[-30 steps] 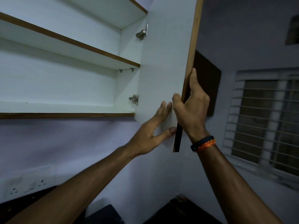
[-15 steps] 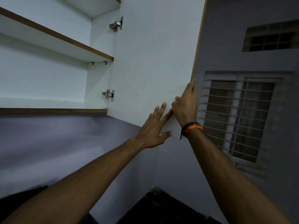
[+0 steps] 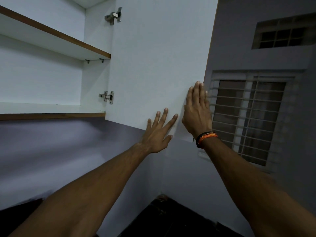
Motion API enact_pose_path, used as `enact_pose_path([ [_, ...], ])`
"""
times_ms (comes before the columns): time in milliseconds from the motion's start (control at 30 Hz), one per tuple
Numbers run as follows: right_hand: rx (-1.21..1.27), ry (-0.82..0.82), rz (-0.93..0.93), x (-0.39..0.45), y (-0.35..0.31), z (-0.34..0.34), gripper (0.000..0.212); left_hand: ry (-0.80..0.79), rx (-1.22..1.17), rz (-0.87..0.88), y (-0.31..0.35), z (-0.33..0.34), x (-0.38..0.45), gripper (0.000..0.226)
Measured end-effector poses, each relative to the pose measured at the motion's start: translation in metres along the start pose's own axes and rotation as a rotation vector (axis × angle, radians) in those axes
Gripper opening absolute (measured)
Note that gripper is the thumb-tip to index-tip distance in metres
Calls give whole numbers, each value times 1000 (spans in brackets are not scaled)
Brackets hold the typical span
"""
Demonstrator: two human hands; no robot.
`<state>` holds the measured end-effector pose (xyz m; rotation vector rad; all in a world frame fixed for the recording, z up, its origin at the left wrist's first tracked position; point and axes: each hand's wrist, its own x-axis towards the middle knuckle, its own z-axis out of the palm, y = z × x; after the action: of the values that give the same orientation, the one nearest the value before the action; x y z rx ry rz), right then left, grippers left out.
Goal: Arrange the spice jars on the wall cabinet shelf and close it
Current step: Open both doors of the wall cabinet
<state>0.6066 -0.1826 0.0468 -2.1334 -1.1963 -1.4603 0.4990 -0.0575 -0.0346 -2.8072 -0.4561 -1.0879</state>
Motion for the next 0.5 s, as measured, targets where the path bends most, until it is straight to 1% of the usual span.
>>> enact_pose_path([
  [200,-5,-26,5,-5,-8,10,73,-57,-16,19,-6,-5,2,88],
  [333,-18,-43,16,-4,-12,6,74,-116,-20,43,-13,-21,0,87],
  [500,-38,-64,8,-4,-32,-8,85,-164,-16,8,-21,-42,-11,89],
])
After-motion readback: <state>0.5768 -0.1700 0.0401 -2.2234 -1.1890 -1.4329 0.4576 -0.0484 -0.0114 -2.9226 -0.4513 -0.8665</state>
